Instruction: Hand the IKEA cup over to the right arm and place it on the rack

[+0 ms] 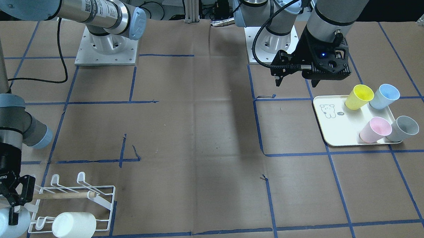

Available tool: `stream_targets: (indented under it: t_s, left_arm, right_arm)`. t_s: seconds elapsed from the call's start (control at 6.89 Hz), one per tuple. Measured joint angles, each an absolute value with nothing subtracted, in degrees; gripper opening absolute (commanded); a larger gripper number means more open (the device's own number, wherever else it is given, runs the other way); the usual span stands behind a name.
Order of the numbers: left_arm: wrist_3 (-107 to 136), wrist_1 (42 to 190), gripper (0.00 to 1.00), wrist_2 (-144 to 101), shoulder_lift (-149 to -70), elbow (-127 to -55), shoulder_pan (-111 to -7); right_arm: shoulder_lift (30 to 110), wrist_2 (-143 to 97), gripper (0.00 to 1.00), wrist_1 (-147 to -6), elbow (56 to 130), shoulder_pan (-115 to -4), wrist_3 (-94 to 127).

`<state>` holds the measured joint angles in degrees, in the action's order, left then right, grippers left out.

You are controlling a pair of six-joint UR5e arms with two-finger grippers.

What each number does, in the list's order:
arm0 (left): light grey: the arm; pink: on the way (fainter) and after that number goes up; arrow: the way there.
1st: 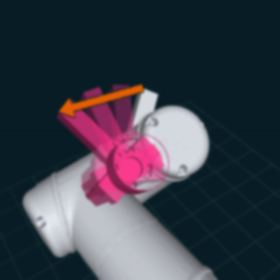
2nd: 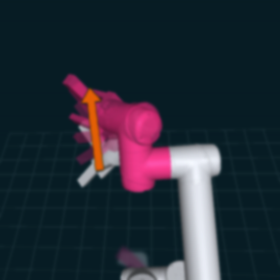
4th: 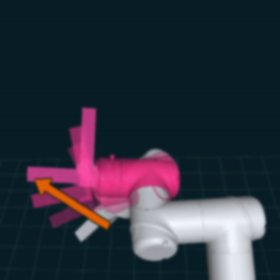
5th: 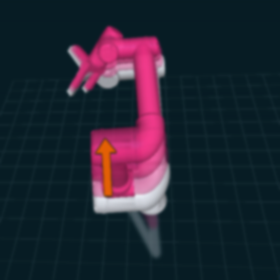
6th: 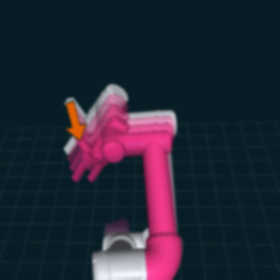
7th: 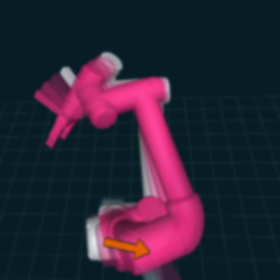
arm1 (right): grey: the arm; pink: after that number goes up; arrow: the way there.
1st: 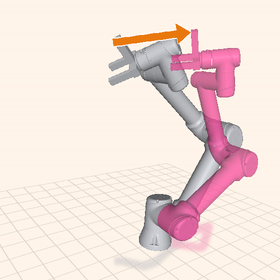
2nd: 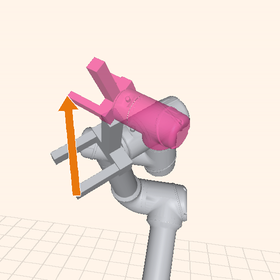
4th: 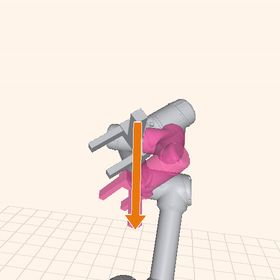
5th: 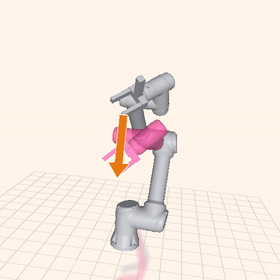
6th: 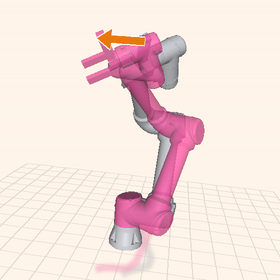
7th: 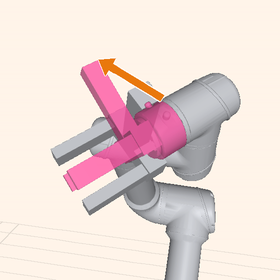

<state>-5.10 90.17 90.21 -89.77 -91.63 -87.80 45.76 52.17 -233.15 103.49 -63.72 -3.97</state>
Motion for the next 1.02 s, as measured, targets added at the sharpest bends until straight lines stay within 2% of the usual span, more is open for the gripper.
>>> stream_targets:
  t_s: [0.58,1.02]
  left_arm:
    - [-4.9,90.1,0.99,90.2,-89.7,-91.6,-87.9]
    - [-4.9,90.1,0.99,90.3,-89.8,-91.8,-87.9]
  right_arm:
    - [46.4,52.5,1.00,-232.8,103.6,-63.7,-3.5]
    - [52.1,52.9,1.00,-224.9,104.7,-63.8,-4.0]
